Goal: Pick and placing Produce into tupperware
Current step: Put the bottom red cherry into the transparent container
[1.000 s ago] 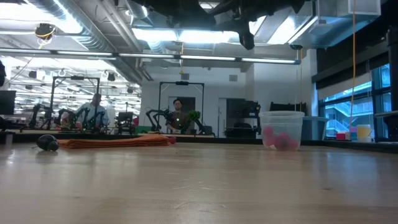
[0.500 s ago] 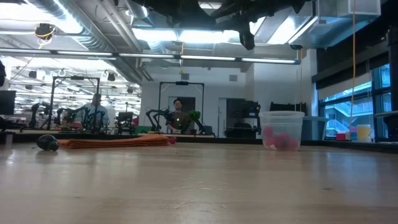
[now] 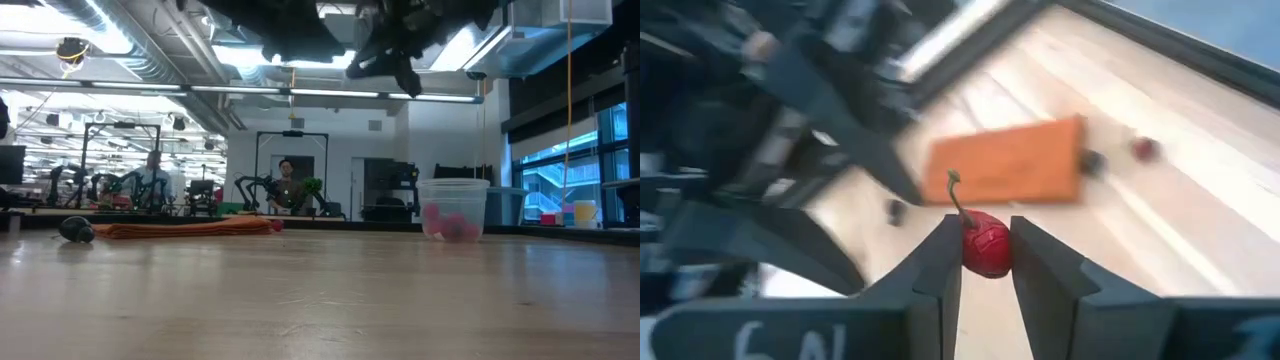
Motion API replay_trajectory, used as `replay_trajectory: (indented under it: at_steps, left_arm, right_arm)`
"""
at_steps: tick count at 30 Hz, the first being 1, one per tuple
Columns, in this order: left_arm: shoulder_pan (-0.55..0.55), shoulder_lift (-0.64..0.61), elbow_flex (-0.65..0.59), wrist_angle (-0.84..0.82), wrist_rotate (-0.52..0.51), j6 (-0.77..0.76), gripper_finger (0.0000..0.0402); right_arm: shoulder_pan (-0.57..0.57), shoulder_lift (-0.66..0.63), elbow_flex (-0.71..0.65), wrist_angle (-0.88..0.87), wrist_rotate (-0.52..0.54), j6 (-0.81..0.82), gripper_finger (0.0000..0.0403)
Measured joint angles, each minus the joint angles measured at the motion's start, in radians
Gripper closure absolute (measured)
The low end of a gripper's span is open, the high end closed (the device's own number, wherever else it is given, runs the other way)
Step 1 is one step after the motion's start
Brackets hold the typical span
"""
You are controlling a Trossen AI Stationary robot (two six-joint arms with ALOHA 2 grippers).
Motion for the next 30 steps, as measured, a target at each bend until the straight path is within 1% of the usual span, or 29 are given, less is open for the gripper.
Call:
replay_trajectory:
  at_steps: [3, 8, 12, 15, 19, 23, 26, 30]
  left_arm:
    - [-0.002, 0.000, 0.000, -0.089, 0.013, -0.080, 0.0207]
    - [-0.023, 0.000, 0.000, -0.255, 0.030, -0.227, 0.0204]
    - [-0.050, 0.000, 0.000, -0.358, 0.117, -0.317, 0.0204]
    - [-0.074, 0.000, 0.000, -0.411, 0.201, -0.391, 0.0204]
    - [-0.105, 0.000, 0.000, -0.440, 0.300, -0.488, 0.0203]
    - [-0.138, 0.000, 0.000, -0.453, 0.374, -0.547, 0.0203]
    - [-0.161, 0.000, 0.000, -0.453, 0.383, -0.582, 0.0203]
    - [-0.182, 0.000, 0.000, -0.452, 0.382, -0.584, 0.0203]
  right_arm:
    - [-0.024, 0.000, 0.000, -0.108, 0.021, -0.040, 0.0319]
    - [-0.067, 0.000, 0.000, -0.320, 0.075, -0.082, 0.0319]
    - [-0.085, 0.000, 0.000, -0.477, 0.141, -0.122, 0.0318]
    - [-0.096, -0.001, 0.000, -0.545, 0.177, -0.144, 0.0318]
    - [-0.105, -0.001, -0.002, -0.589, 0.183, -0.183, 0.0318]
    - [-0.124, -0.003, -0.057, -0.583, 0.186, -0.217, 0.0317]
    - [-0.138, -0.003, -0.136, -0.548, 0.189, -0.226, 0.0317]
    - [-0.149, -0.002, -0.220, -0.473, 0.184, -0.225, 0.0317]
